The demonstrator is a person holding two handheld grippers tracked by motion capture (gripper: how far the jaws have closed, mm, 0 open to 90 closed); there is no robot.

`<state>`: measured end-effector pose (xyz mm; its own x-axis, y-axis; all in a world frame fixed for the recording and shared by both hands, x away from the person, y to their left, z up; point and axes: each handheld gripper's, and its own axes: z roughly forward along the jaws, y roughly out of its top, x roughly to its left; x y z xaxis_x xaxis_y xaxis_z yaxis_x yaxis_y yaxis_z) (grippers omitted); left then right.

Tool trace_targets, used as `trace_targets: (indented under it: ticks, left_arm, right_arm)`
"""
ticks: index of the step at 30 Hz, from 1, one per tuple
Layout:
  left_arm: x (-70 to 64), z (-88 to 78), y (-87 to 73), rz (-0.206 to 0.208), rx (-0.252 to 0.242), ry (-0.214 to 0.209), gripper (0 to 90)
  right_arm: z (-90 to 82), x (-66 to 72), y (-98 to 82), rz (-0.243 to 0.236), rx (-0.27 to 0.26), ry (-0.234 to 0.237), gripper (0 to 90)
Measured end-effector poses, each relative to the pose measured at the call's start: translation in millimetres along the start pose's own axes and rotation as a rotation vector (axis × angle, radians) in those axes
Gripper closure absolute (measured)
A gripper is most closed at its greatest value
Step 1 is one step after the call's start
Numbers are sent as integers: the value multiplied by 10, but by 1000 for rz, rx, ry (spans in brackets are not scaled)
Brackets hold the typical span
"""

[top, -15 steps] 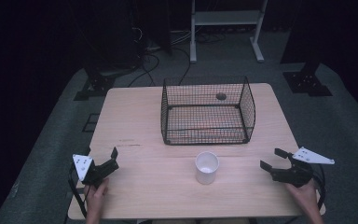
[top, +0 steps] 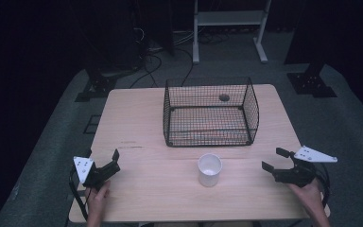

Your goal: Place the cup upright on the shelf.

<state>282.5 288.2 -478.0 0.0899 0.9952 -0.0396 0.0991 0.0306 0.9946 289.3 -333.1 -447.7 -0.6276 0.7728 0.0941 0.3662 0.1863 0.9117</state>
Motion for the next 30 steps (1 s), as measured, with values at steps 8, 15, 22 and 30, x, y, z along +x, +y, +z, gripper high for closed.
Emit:
trace_targets:
  ticks: [8,15,22,30]
  left_arm:
    - [-4,-1,0,7,-1,-2,0]
    - [-2,-1,0,5,0,-2,0]
    - [1,1,0,2,-1,-3,0]
    - [-1,1,0,5,-1,-4,0]
  right_arm:
    - [7,55,193,-44,19,43,126]
    - [50,117,333,-69,27,87,126]
    - [110,171,418,-80,41,138,126]
    - [162,300,513,-108,53,197,125]
